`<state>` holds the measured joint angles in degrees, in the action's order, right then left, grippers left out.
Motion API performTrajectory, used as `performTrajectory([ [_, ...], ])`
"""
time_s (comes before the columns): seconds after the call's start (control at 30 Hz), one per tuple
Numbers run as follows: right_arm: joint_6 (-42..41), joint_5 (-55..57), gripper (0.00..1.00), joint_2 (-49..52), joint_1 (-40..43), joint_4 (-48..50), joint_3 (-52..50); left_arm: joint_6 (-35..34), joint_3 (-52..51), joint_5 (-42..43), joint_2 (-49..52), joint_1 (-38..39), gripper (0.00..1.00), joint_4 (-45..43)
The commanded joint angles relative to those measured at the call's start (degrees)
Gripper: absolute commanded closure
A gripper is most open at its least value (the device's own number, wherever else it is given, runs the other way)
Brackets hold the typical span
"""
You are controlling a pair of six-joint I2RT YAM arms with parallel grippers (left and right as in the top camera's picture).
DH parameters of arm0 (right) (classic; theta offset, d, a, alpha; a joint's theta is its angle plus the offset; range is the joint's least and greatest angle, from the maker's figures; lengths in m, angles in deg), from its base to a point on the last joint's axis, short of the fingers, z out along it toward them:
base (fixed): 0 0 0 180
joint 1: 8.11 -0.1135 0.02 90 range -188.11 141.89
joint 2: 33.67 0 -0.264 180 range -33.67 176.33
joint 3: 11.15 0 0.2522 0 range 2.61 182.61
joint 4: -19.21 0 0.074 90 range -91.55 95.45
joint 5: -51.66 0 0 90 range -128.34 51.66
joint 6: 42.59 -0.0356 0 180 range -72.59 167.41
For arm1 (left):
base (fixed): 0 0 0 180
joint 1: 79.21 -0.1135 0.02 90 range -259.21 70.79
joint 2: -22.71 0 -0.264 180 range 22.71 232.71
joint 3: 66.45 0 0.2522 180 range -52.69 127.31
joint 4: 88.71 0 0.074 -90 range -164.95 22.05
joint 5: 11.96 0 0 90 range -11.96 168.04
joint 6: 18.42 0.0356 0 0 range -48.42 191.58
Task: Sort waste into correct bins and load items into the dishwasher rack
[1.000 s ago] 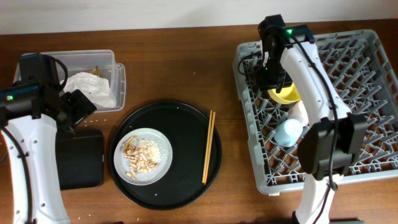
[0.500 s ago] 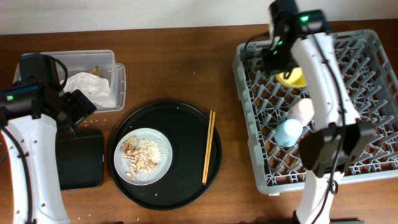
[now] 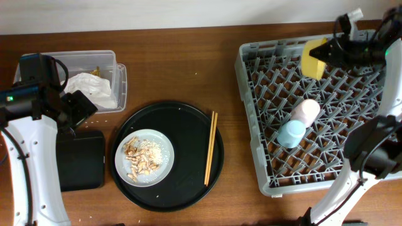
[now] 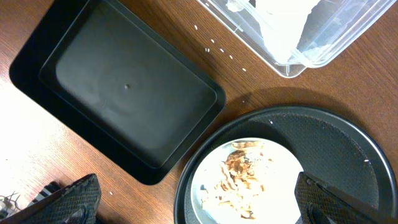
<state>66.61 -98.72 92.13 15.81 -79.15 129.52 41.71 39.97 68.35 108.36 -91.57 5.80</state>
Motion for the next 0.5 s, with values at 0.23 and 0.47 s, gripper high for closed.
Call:
performTrajectory([
  [0.23,4.3,-13.8,0.96,7.7,2.1,4.1,-8.4,-0.7,0.0,-0.6,-0.5,-0.1,0.01,-0.1],
  [0.47,1.3,-10.9,0.96,7.8,5.4,3.5,-8.4,-0.7,0.0,-0.6,-0.5,-0.1,0.01,-0.1],
])
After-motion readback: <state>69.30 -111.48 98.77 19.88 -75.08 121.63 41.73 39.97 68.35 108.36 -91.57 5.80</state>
